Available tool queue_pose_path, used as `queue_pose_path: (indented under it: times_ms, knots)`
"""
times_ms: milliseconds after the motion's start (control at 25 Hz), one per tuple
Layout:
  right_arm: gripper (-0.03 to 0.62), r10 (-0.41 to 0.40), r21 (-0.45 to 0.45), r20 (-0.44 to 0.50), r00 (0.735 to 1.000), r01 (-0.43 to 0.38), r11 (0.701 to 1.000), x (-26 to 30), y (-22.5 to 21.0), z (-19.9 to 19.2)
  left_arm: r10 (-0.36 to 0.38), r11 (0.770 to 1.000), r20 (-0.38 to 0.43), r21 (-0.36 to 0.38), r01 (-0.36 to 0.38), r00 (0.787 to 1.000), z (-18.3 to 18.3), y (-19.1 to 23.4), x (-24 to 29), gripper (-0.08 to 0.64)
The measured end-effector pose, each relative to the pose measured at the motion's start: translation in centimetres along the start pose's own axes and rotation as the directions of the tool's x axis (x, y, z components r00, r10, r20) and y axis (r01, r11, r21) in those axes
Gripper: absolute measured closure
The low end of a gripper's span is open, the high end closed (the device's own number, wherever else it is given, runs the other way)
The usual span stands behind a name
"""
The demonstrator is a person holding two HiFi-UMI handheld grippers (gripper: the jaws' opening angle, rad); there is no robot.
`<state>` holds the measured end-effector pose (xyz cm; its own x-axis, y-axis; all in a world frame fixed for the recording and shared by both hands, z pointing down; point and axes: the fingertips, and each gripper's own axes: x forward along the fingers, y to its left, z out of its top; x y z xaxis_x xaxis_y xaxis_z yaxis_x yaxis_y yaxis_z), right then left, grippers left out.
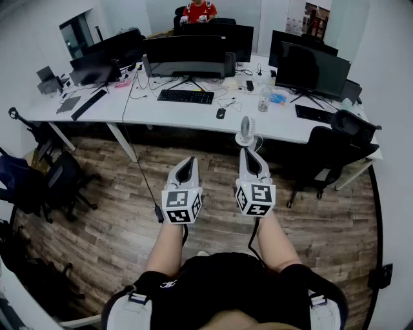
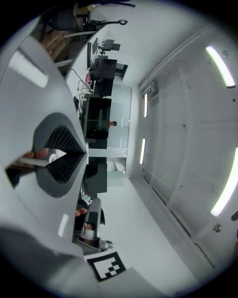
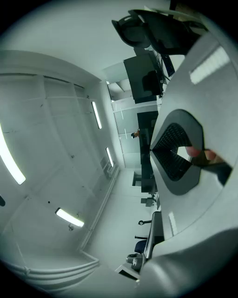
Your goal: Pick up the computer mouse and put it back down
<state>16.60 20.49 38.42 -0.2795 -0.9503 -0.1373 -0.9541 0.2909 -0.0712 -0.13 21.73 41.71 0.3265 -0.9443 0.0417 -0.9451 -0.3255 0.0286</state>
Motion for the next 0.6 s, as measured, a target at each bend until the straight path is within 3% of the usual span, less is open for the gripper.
queue_pose_path:
  times_ms: [600]
  knots:
    - [0.594, -0.028, 0.037, 0.006, 1.0, 0.027, 0.999, 1.9, 2.4, -0.9, -0.011, 1.0, 0.009, 0.0, 0.011, 1.0, -0.5, 3.7, -0.3, 0.508]
